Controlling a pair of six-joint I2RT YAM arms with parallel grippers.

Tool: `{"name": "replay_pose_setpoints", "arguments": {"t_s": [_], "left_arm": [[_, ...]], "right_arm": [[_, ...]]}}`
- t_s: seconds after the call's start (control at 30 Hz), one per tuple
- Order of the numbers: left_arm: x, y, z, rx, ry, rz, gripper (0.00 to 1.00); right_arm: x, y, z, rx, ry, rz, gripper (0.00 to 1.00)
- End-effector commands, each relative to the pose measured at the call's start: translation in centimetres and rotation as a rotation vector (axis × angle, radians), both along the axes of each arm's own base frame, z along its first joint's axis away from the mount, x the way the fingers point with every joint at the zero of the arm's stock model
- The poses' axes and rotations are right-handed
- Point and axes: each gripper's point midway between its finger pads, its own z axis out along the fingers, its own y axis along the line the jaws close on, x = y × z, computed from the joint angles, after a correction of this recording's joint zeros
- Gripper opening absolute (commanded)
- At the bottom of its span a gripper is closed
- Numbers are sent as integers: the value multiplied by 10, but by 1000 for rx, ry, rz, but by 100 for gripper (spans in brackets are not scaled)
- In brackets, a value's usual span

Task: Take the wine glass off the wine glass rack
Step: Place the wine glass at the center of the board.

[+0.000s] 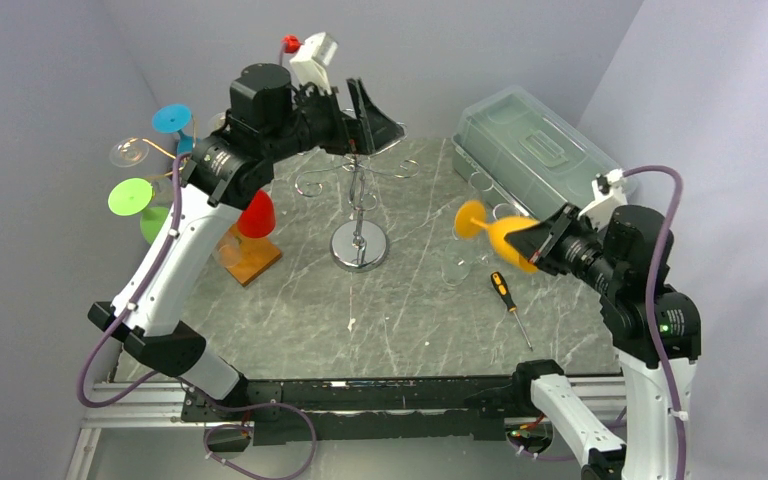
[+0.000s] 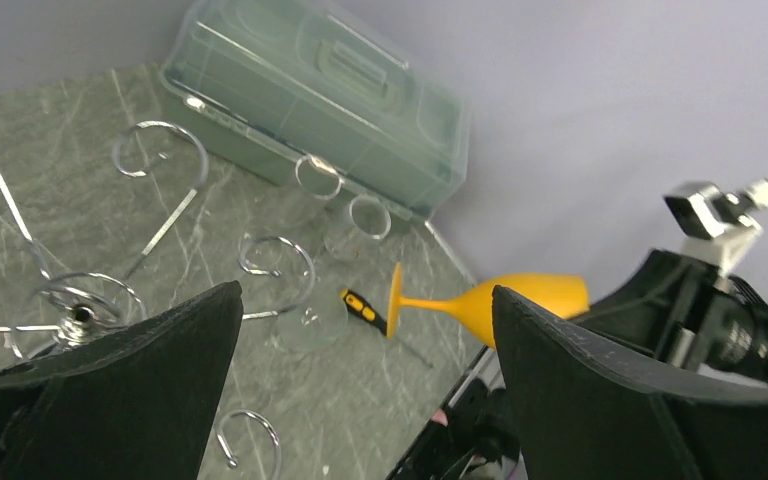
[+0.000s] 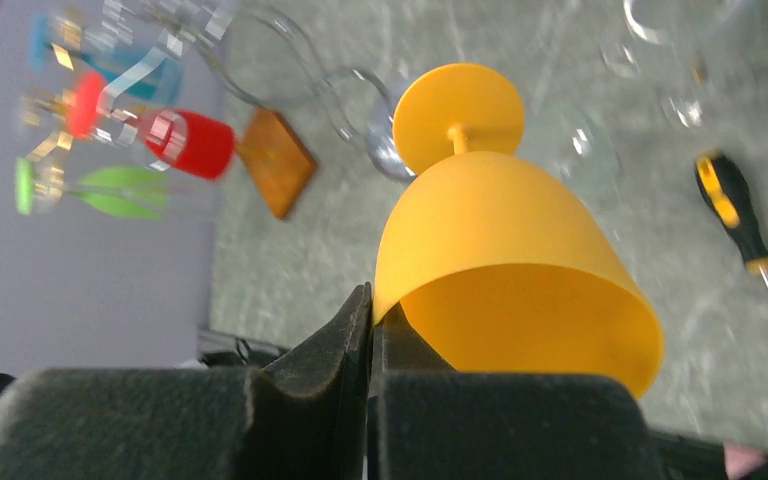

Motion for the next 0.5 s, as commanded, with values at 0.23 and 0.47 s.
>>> {"name": "replay_pose_setpoints", "arguments": {"t_s": [0.23,0.47], "left_arm": [[-32,11,-1,99,-83,16,100],[-38,37,-8,169,-110,93,99]], "right_arm": [[-45,-25,-114,-231,482,34,0],[-29,-26,-150,-300,558,14,0]]}}
